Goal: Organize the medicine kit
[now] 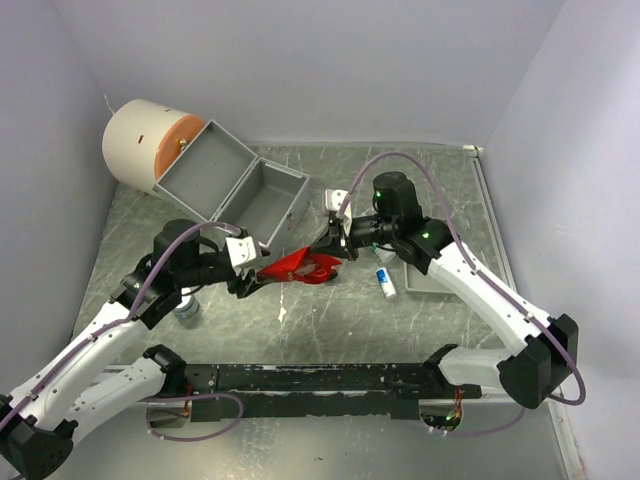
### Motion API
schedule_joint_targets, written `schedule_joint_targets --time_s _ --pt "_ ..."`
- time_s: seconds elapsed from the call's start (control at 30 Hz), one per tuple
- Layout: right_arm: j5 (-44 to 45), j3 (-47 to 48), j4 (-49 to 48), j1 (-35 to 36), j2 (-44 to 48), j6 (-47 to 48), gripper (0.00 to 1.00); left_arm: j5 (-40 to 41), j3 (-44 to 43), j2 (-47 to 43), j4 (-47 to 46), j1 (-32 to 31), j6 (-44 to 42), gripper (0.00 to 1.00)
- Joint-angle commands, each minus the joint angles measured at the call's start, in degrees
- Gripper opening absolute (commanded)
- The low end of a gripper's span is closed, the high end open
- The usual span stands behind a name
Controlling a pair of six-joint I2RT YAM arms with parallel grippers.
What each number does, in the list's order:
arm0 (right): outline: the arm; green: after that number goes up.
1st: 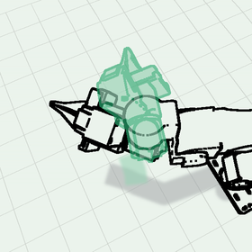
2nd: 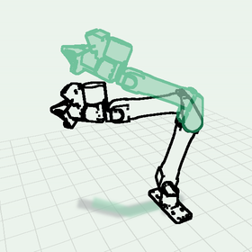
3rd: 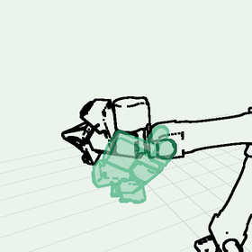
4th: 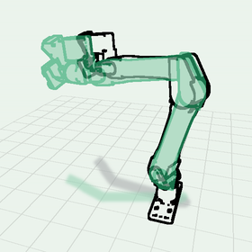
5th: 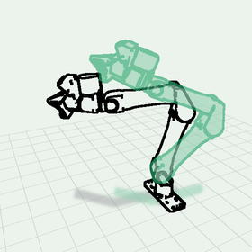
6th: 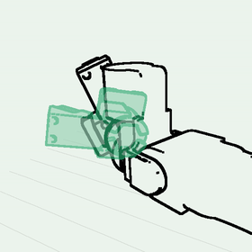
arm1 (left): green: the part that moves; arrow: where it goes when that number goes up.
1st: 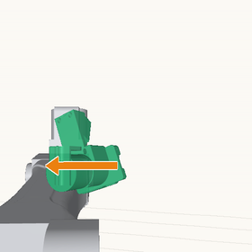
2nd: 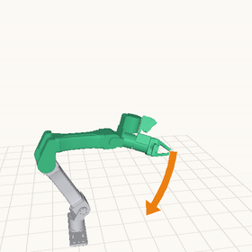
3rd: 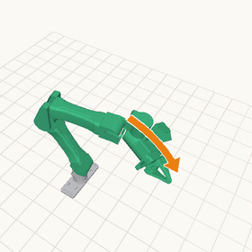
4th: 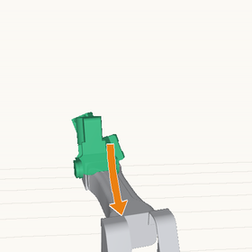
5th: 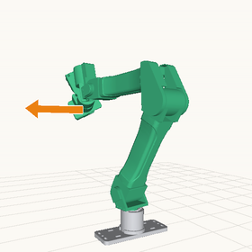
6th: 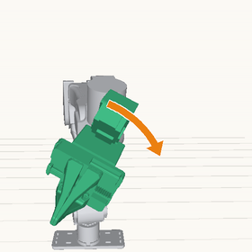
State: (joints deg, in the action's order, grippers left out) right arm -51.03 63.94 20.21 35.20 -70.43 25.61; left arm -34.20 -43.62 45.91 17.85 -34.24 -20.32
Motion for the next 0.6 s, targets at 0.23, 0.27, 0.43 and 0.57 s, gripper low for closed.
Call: schedule_joint_targets --time_s 0.23,0.27,0.43,0.57 --pt "-4.7 2.43 -0.13 -0.33 -2.32 -3.09 0.0 -4.4 -3.27 0.35 -5.55 -0.19 -1.49 0.67" --pt "-4.63 2.49 -0.03 -0.4 -2.51 -3.14 0.0 -4.76 -3.24 0.18 -5.83 -0.21 -1.37 0.66" --pt "-5.32 2.34 -0.28 -0.48 -3.42 -3.98 0.0 -5.94 -2.71 0.07 -6.68 -0.24 -0.97 0.49" --pt "-5.21 1.66 -1.43 -0.44 -3.47 -5.23 0.0 -4.66 -3.16 1.35 -5.53 -0.24 -0.1 0.11"
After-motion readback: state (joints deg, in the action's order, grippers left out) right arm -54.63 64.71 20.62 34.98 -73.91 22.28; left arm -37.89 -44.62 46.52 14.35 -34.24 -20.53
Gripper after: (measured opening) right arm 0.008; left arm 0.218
